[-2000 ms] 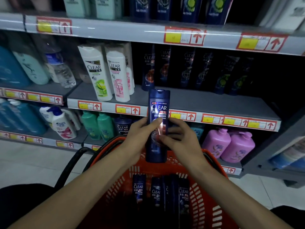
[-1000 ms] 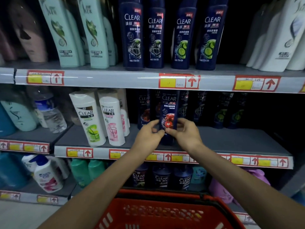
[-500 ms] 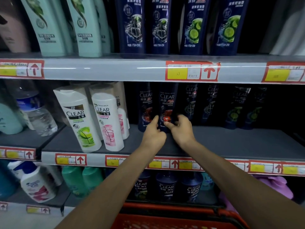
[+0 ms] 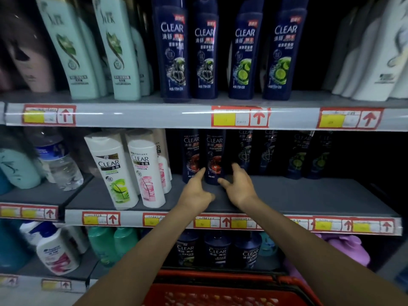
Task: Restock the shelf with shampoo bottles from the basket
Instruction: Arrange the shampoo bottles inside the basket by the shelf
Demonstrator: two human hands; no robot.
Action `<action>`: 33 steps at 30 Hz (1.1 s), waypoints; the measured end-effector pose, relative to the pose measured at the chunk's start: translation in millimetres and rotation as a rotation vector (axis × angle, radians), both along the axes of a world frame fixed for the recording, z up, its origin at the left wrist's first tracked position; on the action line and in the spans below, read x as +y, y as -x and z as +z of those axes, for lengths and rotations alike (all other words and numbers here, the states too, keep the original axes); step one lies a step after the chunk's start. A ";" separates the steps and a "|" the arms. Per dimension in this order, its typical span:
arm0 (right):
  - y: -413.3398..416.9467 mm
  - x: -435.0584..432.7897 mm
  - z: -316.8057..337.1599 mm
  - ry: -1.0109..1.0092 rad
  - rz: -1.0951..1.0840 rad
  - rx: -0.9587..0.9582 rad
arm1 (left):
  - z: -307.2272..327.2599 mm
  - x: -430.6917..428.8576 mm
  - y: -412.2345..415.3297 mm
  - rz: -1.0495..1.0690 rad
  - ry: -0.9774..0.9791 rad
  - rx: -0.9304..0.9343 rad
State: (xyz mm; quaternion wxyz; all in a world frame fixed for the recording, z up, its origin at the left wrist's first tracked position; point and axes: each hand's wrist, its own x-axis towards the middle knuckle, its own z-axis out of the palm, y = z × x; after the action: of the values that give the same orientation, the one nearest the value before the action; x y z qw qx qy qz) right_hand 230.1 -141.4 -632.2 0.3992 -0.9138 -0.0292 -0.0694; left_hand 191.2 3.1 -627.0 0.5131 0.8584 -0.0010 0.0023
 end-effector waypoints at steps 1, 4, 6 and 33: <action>8.9 -5.3 3.1 0.055 0.023 0.014 | 4.2 3.8 5.7 0.000 -0.059 -0.004; 34.0 -20.3 13.0 0.246 0.061 0.040 | 13.7 11.9 25.1 -0.004 -0.271 -0.064; 50.9 -28.7 21.8 0.399 0.062 0.044 | 21.3 14.6 42.8 -0.005 -0.438 -0.106; 269.9 -64.4 -95.6 0.926 0.691 0.494 | -125.5 25.3 232.0 -0.290 -0.980 0.209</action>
State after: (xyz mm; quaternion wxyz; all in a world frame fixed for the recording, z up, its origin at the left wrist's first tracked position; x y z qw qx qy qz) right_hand -39.8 -205.9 -727.8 -0.0436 -0.9188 -0.2570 0.2965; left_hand -40.7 28.4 -752.6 0.0435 0.9844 -0.0699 -0.1552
